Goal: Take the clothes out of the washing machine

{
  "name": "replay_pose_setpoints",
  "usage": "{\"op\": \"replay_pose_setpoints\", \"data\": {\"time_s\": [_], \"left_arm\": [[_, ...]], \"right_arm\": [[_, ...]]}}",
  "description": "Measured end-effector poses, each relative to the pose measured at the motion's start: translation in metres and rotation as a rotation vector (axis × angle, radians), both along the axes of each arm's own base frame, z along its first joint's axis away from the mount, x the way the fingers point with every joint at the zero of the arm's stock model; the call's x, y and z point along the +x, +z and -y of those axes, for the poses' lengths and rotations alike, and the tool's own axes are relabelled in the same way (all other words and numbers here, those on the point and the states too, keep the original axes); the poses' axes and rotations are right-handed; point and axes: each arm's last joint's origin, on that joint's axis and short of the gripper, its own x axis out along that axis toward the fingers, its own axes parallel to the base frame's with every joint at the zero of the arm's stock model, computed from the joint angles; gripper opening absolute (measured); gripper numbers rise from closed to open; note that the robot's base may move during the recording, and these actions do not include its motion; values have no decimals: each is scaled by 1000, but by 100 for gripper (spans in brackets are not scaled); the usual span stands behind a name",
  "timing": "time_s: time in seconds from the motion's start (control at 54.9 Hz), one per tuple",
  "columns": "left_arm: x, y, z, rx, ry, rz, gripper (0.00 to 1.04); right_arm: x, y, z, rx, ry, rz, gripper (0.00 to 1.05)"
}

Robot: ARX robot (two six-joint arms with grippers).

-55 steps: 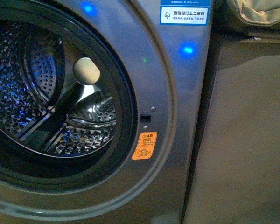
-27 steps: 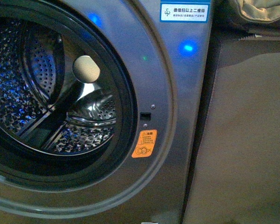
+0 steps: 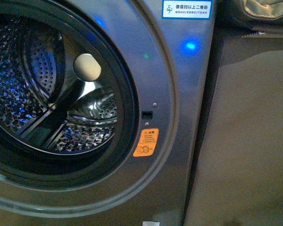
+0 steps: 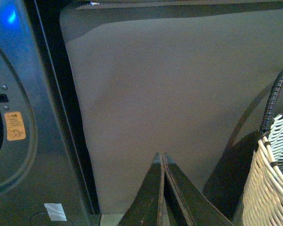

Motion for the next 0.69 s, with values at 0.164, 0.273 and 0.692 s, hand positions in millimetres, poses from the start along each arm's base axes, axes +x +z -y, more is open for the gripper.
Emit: {"op": "replay_pose_setpoints", "data": {"time_s": [0.164,0.273,0.692], "left_arm": [[-4,-5,0,0,0,0,4],[-7,-10,0,0,0,16,4],[-19,-13,0,0,0,13,27]], "right_arm": [[0,0,0,0,0,0,2],[0,0,0,0,0,0,2],[0,0,0,-2,0,-1,80]]}}
